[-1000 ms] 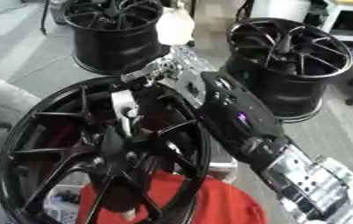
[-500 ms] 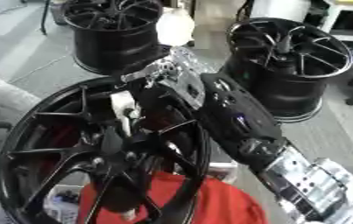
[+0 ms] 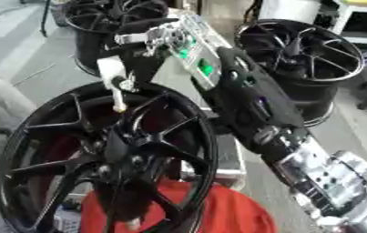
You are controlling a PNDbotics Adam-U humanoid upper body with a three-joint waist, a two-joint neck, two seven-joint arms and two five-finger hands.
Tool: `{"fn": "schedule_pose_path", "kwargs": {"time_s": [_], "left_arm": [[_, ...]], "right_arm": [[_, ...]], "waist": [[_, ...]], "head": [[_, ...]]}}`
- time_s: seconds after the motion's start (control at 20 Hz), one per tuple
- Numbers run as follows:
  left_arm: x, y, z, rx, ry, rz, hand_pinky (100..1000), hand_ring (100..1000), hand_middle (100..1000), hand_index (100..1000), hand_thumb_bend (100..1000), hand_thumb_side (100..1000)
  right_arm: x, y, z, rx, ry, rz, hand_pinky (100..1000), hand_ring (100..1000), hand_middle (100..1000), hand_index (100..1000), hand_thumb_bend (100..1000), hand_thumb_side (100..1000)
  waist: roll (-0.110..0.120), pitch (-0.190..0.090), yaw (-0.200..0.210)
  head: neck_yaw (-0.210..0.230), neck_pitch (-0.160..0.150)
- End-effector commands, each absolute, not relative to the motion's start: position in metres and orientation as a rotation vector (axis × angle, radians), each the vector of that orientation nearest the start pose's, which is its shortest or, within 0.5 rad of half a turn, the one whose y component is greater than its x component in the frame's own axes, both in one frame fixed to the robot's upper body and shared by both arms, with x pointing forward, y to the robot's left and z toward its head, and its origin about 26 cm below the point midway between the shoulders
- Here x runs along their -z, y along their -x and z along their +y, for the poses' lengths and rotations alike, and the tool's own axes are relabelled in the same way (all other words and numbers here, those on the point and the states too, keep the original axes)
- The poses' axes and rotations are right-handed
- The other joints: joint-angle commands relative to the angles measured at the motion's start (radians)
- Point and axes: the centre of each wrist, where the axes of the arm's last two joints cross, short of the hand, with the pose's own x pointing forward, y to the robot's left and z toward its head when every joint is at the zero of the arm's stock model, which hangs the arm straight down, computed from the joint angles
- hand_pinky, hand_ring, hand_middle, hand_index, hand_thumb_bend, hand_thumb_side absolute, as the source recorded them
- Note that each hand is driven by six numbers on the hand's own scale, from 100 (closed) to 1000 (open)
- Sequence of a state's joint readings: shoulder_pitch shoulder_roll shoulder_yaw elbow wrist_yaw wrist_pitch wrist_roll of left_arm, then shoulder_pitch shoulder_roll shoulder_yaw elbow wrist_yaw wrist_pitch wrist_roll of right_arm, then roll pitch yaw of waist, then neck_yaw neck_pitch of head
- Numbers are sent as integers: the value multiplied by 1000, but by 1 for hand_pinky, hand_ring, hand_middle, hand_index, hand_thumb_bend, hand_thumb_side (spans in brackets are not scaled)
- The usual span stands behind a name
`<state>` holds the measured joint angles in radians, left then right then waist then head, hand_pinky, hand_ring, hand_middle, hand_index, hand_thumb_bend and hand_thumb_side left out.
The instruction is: Pull the pin out of the wheel hub.
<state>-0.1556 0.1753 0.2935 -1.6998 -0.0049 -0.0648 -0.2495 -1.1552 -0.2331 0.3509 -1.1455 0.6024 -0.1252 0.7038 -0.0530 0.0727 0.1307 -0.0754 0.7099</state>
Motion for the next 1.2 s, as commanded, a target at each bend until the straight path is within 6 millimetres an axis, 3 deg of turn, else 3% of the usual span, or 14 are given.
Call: {"fn": "schedule_pose_path", "kwargs": {"time_s": [0.05, 0.2, 0.25, 0.55, 0.95, 1.05, 1.15, 1.2], "left_arm": [[-94, -302, 348, 213, -208, -1921, 639, 603, 642, 815, 100, 716], [-94, -302, 348, 212, -209, -1920, 639, 603, 643, 815, 100, 717], [-94, -300, 350, 203, -219, -1917, 639, 603, 643, 815, 100, 717], [-94, -297, 357, 179, -258, -1913, 639, 603, 643, 815, 100, 716], [-99, -299, 358, 159, -273, -1935, 639, 604, 643, 815, 100, 717], [-100, -299, 358, 152, -280, -1940, 639, 604, 643, 815, 100, 717], [-100, -299, 360, 146, -287, -1939, 639, 604, 643, 815, 100, 717], [-100, -298, 360, 146, -290, -1938, 639, 604, 643, 815, 100, 717]], "right_arm": [[-320, -443, -124, -1775, 467, -1764, 832, 796, 488, 657, 100, 205], [-323, -441, -130, -1747, 471, -1775, 822, 786, 480, 649, 100, 190], [-320, -445, -140, -1711, 488, -1754, 818, 782, 478, 647, 100, 191], [-300, -449, -247, -1333, 607, -1678, 800, 767, 469, 636, 100, 185], [-271, -420, -392, -864, 761, -1531, 777, 751, 470, 636, 100, 192], [-253, -413, -416, -762, 783, -1476, 776, 751, 488, 663, 100, 203], [-231, -406, -432, -680, 800, -1432, 784, 768, 606, 798, 100, 241], [-221, -403, -437, -648, 810, -1415, 787, 773, 632, 816, 100, 253]], "waist": [[4, -15, -5], [4, -15, -7], [6, -17, -19], [6, -15, -67], [13, 12, -88], [15, 16, -96], [16, 17, -106], [16, 16, -109]], "head": [[6, -7], [8, -6], [23, -5], [60, -8], [77, -28], [85, -30], [90, -30], [92, -29]]}}
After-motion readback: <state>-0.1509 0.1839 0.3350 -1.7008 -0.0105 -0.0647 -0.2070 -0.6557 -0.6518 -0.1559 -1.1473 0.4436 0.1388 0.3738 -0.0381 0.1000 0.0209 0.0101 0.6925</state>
